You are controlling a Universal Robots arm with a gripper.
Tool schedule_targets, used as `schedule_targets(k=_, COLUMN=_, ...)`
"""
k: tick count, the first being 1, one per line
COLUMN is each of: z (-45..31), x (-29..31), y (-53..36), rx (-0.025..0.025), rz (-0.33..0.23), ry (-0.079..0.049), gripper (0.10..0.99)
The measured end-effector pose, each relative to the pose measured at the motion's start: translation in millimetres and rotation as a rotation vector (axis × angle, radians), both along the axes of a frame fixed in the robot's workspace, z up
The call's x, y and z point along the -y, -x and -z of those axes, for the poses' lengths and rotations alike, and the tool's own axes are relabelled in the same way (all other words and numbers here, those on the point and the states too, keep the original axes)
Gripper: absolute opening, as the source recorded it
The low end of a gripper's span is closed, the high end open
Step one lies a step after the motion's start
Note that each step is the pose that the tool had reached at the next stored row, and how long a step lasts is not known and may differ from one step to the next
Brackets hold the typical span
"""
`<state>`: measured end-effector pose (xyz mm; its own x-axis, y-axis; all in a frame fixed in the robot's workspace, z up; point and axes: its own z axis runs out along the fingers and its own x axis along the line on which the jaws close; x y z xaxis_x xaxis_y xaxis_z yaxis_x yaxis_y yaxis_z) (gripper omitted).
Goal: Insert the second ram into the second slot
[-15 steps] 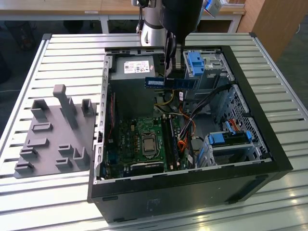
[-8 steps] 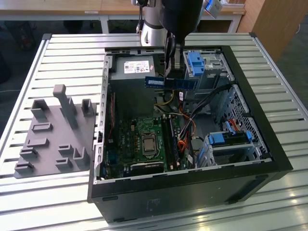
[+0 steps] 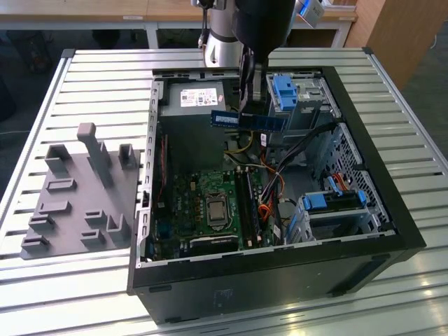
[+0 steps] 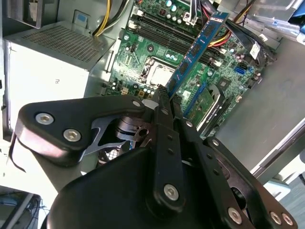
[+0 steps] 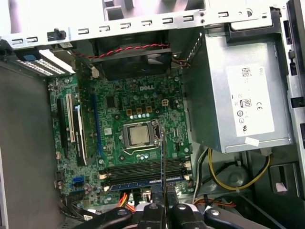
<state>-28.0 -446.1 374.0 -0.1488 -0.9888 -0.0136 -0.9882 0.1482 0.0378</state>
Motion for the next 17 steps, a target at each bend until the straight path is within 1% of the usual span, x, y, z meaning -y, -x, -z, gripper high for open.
schedule_targets(k=17, z=0.2, x=0.0, y=0.0, rx=0.0000, rz=0.050, ry=0.000, gripper=0.137)
